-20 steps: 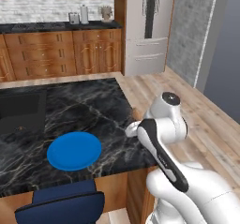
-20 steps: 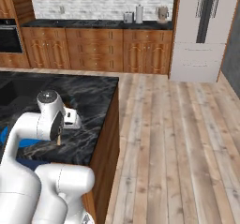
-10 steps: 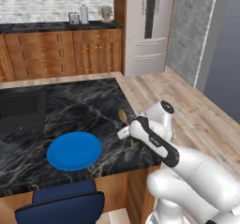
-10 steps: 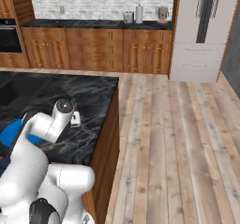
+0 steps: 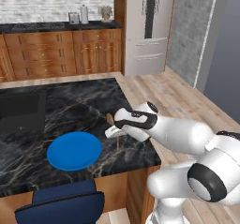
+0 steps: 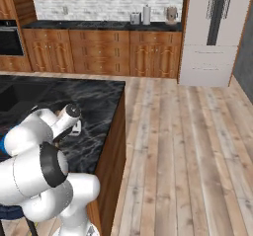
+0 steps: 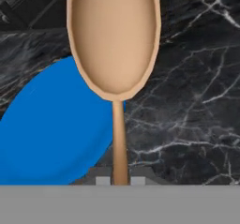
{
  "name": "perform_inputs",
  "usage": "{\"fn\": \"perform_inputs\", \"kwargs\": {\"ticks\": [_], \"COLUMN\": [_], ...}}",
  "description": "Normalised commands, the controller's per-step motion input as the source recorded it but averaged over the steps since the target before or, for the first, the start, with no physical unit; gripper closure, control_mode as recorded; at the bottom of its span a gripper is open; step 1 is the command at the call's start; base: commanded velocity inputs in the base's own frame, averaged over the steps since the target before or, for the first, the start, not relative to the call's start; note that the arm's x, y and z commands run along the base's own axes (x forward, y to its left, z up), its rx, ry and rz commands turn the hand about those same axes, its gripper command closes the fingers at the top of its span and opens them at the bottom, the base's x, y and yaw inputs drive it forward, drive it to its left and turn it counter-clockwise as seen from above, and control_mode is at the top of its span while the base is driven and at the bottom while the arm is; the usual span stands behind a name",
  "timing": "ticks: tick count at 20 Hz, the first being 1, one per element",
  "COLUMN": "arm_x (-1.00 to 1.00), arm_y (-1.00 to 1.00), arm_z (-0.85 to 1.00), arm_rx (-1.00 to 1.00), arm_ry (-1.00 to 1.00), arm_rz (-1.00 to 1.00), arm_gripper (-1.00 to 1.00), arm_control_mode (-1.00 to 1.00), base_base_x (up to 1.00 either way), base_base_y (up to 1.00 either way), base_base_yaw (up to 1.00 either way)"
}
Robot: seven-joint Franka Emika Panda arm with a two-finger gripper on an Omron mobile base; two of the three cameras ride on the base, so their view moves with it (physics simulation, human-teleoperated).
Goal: Take the fork and place it on the left side of the plate. Then take the spoon and place it on the right side of the plate. Make sure they're directly next to the plate.
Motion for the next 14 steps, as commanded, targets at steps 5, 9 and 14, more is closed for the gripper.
{"fn": "perform_inputs", "kwargs": {"ticks": [5, 9, 14], "arm_x": [0.35, 0.29, 0.22], "arm_y": [0.43, 0.23, 0.00], "arm_z": [-0.13, -0.09, -0.26], "arm_rx": [0.03, 0.02, 0.02], "arm_ry": [0.33, 0.21, 0.08], "arm_rz": [0.00, 0.00, 0.00], "arm_gripper": [1.00, 1.00, 1.00], "arm_control_mode": [-1.00, -1.00, -1.00], "base_base_x": [0.00, 0.00, 0.00], "base_base_y": [0.00, 0.00, 0.00], "base_base_yaw": [0.00, 0.00, 0.00]}}
